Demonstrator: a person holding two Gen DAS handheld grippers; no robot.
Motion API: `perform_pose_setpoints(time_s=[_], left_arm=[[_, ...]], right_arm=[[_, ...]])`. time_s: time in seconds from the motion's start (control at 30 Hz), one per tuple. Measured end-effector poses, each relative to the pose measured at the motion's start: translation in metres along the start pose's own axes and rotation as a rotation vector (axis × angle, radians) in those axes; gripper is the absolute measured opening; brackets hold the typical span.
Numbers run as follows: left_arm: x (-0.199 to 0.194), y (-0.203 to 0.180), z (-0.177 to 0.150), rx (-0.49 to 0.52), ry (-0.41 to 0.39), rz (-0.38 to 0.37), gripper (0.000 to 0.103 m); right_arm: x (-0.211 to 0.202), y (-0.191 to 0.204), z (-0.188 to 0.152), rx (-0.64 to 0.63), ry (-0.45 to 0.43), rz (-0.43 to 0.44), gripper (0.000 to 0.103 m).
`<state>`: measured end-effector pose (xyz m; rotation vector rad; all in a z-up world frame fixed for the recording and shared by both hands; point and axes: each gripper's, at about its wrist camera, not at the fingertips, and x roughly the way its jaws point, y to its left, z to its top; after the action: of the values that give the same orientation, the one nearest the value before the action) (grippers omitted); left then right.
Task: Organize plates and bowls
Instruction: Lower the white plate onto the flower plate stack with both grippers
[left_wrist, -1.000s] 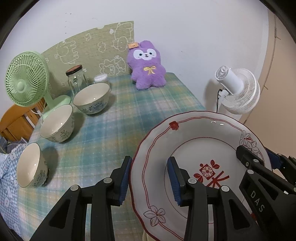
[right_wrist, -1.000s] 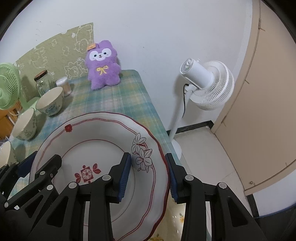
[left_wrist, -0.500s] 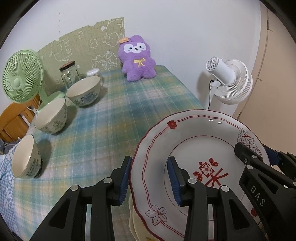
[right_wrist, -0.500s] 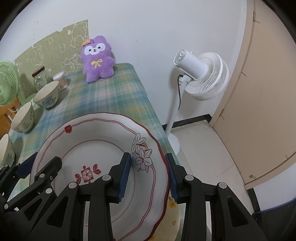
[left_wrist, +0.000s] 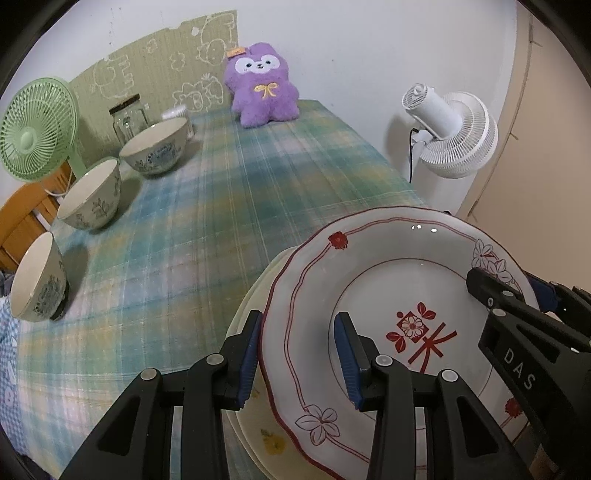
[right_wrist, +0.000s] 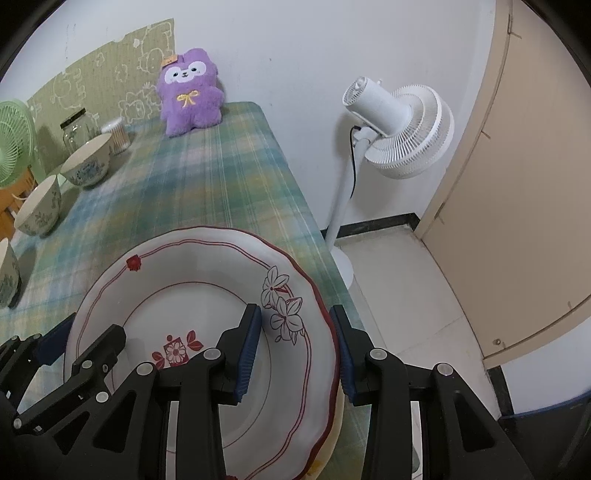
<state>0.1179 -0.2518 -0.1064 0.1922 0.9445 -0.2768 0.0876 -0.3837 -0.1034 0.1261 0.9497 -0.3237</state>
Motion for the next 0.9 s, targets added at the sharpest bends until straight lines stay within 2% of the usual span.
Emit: perform_pose_setpoints(time_s=[0.43, 0.6, 0.9], left_arm=[[-0.001, -0.018, -0.011, 0.072, -0.038, 0.075, 0.039], [0.001, -0.020, -0.011, 0.071, -0.045, 0.101, 0.039], [0.004, -0.024, -0.013, 0.100, -0.060, 0.129, 0.045]], right_arm=[[0.006, -0.005, -0.014, 0.020, 0.022, -0.014, 0.043], [0.006, -0.006, -0.016, 0.027, 0.017, -0.016, 0.044], [0.007, -0.002, -0.017, 0.014, 0.009, -0.045, 0.048]])
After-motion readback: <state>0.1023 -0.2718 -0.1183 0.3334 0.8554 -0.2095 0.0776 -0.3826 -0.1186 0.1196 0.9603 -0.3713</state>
